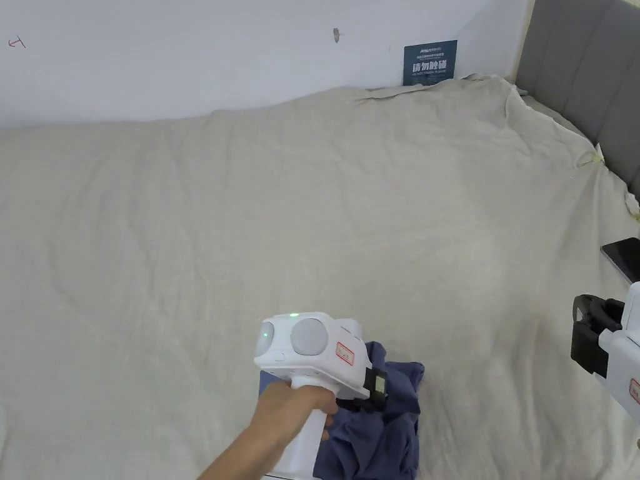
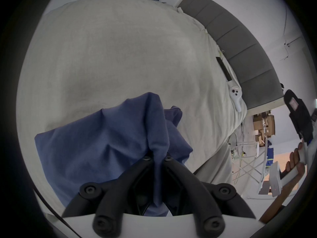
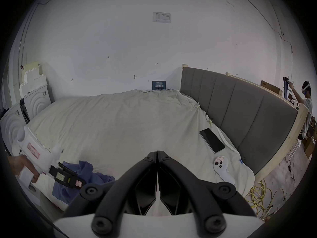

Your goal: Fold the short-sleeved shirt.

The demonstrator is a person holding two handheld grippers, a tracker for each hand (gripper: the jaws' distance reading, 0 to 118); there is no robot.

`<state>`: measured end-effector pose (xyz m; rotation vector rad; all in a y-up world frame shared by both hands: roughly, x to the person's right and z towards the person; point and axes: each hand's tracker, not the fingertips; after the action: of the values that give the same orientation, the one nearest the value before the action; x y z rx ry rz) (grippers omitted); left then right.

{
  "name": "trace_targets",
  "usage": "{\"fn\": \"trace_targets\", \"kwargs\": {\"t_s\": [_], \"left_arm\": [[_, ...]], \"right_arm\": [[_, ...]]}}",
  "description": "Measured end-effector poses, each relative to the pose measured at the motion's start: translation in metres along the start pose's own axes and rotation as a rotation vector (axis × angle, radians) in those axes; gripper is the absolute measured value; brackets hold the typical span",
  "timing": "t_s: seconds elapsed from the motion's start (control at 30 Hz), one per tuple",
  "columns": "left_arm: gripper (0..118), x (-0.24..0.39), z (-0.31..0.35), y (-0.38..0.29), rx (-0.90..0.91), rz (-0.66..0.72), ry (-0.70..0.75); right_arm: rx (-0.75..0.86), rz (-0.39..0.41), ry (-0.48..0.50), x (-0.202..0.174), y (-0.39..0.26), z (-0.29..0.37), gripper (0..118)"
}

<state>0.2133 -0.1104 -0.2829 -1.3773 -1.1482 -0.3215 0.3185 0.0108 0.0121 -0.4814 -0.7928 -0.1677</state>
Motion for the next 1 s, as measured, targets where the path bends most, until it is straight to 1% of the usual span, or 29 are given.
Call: {"fn": "trace_targets", "kwargs": {"t_s": [0.03, 0.07, 0.1, 0.17, 0.2, 0.23, 0.27, 0.3, 0.37, 0.47, 0.53, 0.57, 0.6, 0.63, 0.67, 0.7, 0.73, 0.77, 0.83, 0.87, 1.0], "left_arm": [[7, 0.001, -0.002, -0.001, 0.001, 0.000, 0.004], [14, 0.003, -0.002, -0.002, 0.004, 0.001, 0.003], [24, 0.003, -0.001, -0.002, 0.005, 0.002, 0.007], [65, 0.004, 0.005, -0.002, -0.005, 0.004, -0.043], [83, 0.006, 0.010, -0.003, -0.001, 0.009, -0.054], [105, 0.007, 0.015, -0.004, 0.010, 0.002, -0.052], [116, 0.008, 0.022, -0.006, 0.033, -0.017, -0.048], [118, 0.009, 0.032, -0.009, 0.078, -0.042, -0.045], [118, 0.007, 0.051, -0.013, 0.151, -0.066, -0.043], [118, -0.005, 0.075, -0.022, 0.255, -0.054, -0.008], [118, -0.016, 0.086, -0.029, 0.318, -0.070, 0.026], [116, -0.020, 0.090, -0.033, 0.348, -0.078, 0.048], [112, -0.025, 0.093, -0.037, 0.401, -0.083, 0.087], [99, -0.029, 0.094, -0.042, 0.435, -0.086, 0.110], [83, -0.034, 0.095, -0.046, 0.469, -0.080, 0.132], [65, -0.038, 0.094, -0.050, 0.482, -0.077, 0.147], [37, -0.042, 0.091, -0.052, 0.490, -0.069, 0.145], [21, -0.046, 0.088, -0.055, 0.490, -0.057, 0.139], [1, -0.053, 0.080, -0.062, 0.498, -0.052, 0.131], [1, -0.054, 0.075, -0.064, 0.507, -0.067, 0.119], [0, -0.042, 0.053, -0.080, 0.538, -0.178, 0.196]], "right_arm": [[0.000, 0.001, -0.001, 0.000, 0.000, 0.000, 0], [-0.001, 0.002, -0.001, 0.000, 0.000, 0.000, 0], [-0.002, 0.002, 0.000, 0.000, 0.000, 0.000, 0], [-0.003, 0.002, 0.002, -0.002, 0.001, 0.000, 0], [-0.003, 0.003, 0.003, -0.002, 0.002, 0.000, 0], [-0.001, 0.003, 0.005, -0.003, 0.002, 0.000, 0], [0.000, 0.005, 0.006, -0.004, 0.002, 0.000, 0], [0.001, 0.007, 0.008, -0.004, 0.003, 0.000, 0], [0.003, 0.008, 0.009, -0.005, 0.004, 0.001, 0], [0.007, 0.008, 0.012, -0.007, 0.006, 0.002, 0], [0.008, 0.009, 0.014, -0.007, 0.006, 0.003, 0], [0.010, 0.010, 0.014, -0.007, 0.007, 0.003, 0], [0.011, 0.012, 0.015, -0.008, 0.007, 0.003, 0], [0.013, 0.012, 0.015, -0.008, 0.008, 0.003, 0], [0.015, 0.012, 0.017, -0.009, 0.008, 0.004, 0], [0.018, 0.011, 0.018, -0.009, 0.008, 0.004, 0], [0.019, 0.010, 0.018, -0.010, 0.008, 0.004, 0], [0.021, 0.009, 0.019, -0.010, 0.009, 0.004, 0], [0.023, 0.008, 0.021, -0.011, 0.009, 0.005, 0], [0.023, 0.008, 0.022, -0.012, 0.009, 0.005, 0], [0.021, 0.007, 0.025, -0.012, 0.008, 0.005, 0]]}}
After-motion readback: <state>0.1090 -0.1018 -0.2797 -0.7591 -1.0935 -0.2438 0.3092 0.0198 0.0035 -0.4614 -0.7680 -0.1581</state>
